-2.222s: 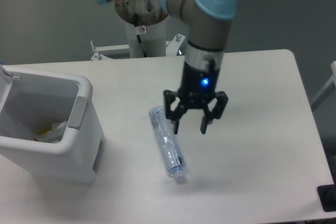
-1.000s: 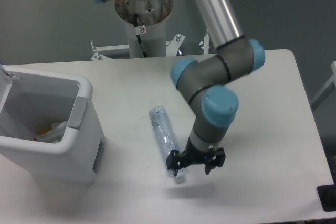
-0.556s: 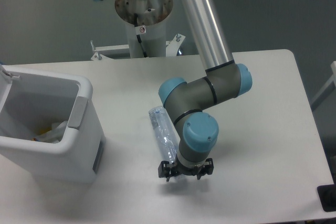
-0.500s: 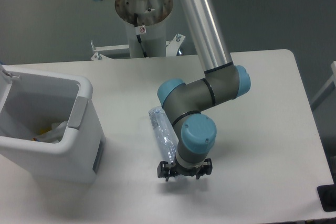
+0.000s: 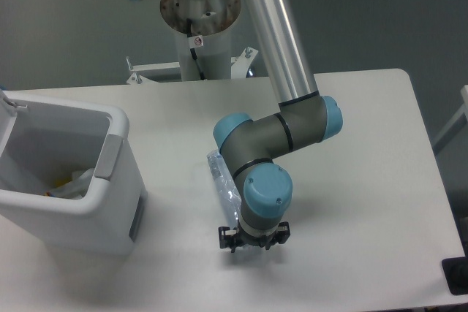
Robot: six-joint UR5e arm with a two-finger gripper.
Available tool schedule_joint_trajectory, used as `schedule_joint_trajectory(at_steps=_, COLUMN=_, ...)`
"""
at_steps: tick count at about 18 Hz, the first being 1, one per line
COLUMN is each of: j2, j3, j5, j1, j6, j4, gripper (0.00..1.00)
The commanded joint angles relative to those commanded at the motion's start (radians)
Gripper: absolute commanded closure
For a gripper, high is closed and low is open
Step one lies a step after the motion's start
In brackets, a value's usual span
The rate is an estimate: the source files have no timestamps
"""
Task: Place the trash in the trash can
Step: 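Lower the gripper around the bottle and close on it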
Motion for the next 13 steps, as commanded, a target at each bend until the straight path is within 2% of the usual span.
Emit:
schedule_joint_trajectory(at_steps=6, j2=0.002, j3=0.000, j5=0.002, j1=0.000, j6=0.000, j4=0.000, gripper=0.37)
schedule_joint_trajectory(at_steps=8, j2=0.003, j3=0.000, j5=0.002, j1=0.000, j6=0.000, j4=0.000, gripper=0.43)
schedule_joint_trajectory(at_steps=9, j2=0.005, j3=0.000, j5=0.000, j1=0.000, j6=-0.002, j4=0.000, gripper=0.49)
schedule_joint_trajectory(at_steps=11, j2=0.006, j3=0.000, j5=0.002, j1=0.000, j6=-0.020, j4=0.002, gripper=0.73)
schedule_joint_trajectory(at_steps=12, j2=0.006, j3=0.002, j5=0.002, j1=0.000, j6=-0.031, j4=0.003, gripper=0.90)
schedule_joint_trajectory(at_steps=13, j2=0.006, j3=0.002, j5=0.002, j1=0.000, j6=-0.031, j4=0.003, gripper=1.00)
